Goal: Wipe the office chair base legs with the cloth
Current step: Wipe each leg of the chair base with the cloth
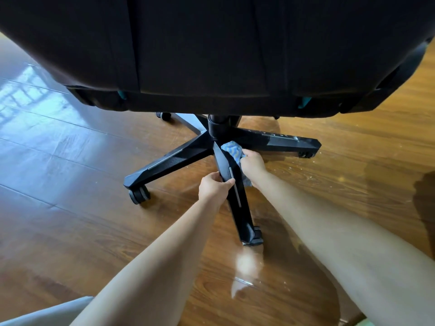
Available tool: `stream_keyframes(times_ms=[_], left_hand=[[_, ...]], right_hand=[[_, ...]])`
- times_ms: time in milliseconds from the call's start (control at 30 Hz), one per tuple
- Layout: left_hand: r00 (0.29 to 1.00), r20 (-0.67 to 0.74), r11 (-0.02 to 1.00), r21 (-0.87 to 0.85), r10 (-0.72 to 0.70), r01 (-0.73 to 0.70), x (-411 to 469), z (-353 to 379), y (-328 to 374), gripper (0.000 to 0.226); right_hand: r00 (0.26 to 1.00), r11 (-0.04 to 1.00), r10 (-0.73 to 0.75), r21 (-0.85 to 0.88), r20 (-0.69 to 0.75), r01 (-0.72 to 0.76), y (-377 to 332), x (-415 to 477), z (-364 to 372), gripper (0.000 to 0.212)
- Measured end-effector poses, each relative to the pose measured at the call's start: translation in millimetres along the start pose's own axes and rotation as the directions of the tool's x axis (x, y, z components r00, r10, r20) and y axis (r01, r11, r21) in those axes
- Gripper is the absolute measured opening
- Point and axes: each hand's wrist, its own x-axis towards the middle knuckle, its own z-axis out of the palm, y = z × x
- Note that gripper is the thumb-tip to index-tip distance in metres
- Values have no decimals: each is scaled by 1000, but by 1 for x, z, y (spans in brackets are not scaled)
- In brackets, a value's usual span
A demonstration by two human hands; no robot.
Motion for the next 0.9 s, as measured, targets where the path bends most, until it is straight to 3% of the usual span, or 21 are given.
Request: stream_keyframes(times_ms=[133, 200, 300, 433, 567, 733, 900], left_hand=[[1000, 2, 1000, -7, -13, 13, 2, 0, -2, 71], [1000, -4, 1000, -12, -6, 6, 4, 0, -3, 73], [1000, -9, 1000, 9, -7, 7, 4, 1, -5, 73], [1000, -14, 1000, 3, -9, 9, 3, 3, -6, 72], [1000, -18, 1000, 8, -1, 1, 3, 1, -7, 68], [1000, -4, 1000, 0, -5, 5, 5, 1, -7, 66], [1000, 14, 1000, -22, -2, 2, 9, 0, -10, 63]], right_hand=[[973, 934, -209, -312, -93, 171, 18, -23, -1, 36], [960, 914, -258, -350, -107, 207, 39, -37, -4, 20], [975, 954, -171, -273, -144, 127, 55, -38, -23, 18], [931, 999, 48, -1, -361, -52, 42, -11, -48, 23], [981, 986, 55, 166, -185, -24, 9, 7, -19, 33], [986, 994, -98, -69, -135, 89, -5, -6, 8, 38], [988, 982, -144, -132, -48, 137, 29, -46, -18, 40]])
